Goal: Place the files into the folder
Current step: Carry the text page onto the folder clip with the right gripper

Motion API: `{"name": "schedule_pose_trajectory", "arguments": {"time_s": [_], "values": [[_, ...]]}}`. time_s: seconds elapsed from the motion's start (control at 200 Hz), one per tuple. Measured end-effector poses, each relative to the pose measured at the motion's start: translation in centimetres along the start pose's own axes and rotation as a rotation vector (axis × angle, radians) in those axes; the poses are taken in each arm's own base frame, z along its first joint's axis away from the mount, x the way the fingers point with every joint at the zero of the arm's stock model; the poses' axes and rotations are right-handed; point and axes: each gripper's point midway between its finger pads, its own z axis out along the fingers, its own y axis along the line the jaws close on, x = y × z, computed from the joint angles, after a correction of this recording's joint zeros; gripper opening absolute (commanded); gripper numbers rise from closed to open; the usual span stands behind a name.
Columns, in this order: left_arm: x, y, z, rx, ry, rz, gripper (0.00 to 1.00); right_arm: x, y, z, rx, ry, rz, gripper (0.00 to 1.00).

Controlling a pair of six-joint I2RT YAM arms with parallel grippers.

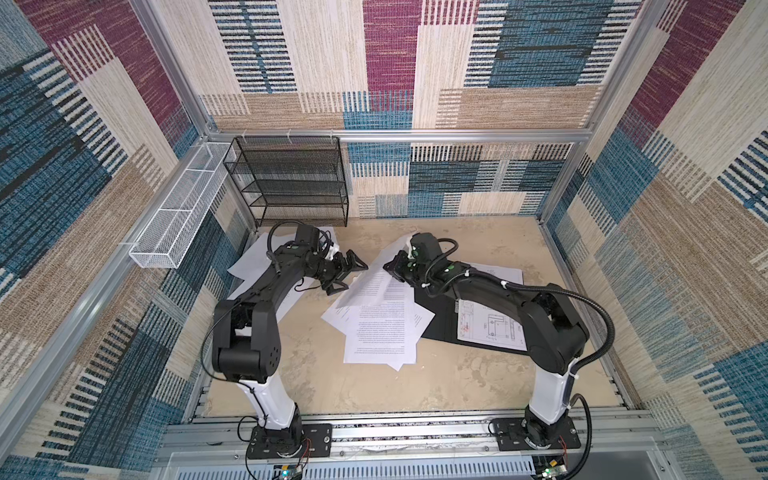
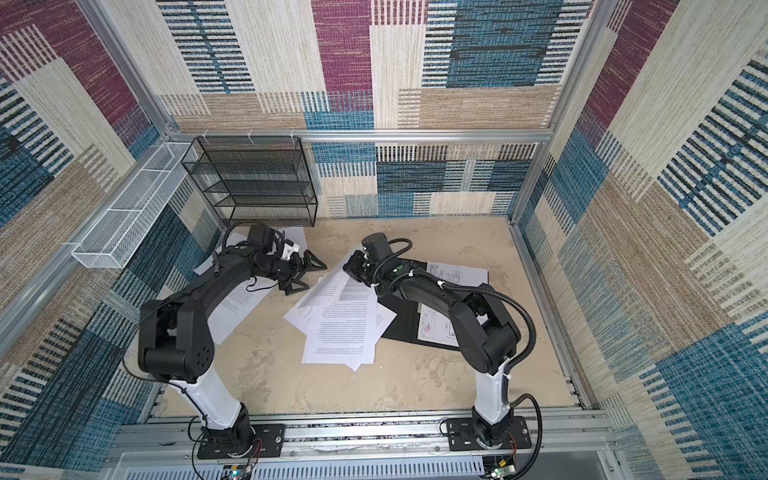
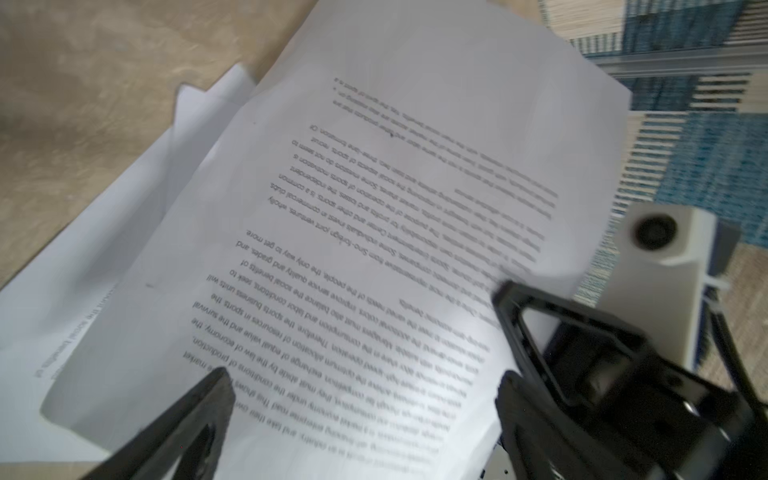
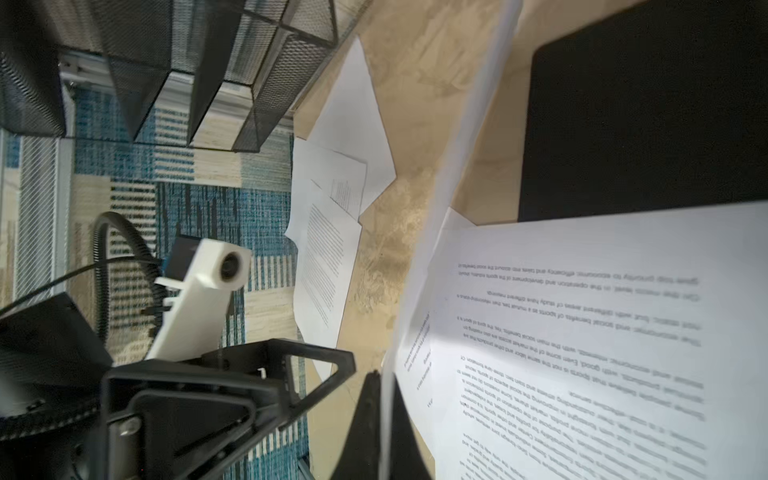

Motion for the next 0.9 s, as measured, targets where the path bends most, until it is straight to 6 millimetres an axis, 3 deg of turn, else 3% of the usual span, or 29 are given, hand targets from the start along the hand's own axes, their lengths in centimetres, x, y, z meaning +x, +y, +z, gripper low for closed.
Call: {"name": "schedule_pose_trajectory", "arguments": {"time_s": [0.115, 0.22, 0.486, 0.616, 0.901], "values": [[0.6, -3.2, -3.3, 0.038, -0.074, 0.083, 0.99, -4.0, -1.7, -4.7, 0.001, -0.022, -0.075, 0.00], [1.3, -3.8, -4.2, 0.035, -0.082, 0.120, 0.99, -6.4, -5.2, -9.2, 0.042, -0.022, -0.114, 0.00], [5.0, -4.4, -2.8, 0.029, 0.005, 0.196, 0.99, -7.2, -16.1, -20.0, 0.197, -0.033, -0.081, 0.00], [6.5, -4.0, -1.7, 0.027, 0.049, 0.211, 0.99, -6.8, -19.3, -22.3, 0.313, -0.013, -0.087, 0.00], [8.2, -2.8, 0.2, 0.035, 0.100, 0.251, 0.99, -6.5, -25.0, -24.2, 0.614, 0.098, -0.142, 0.00]]}}
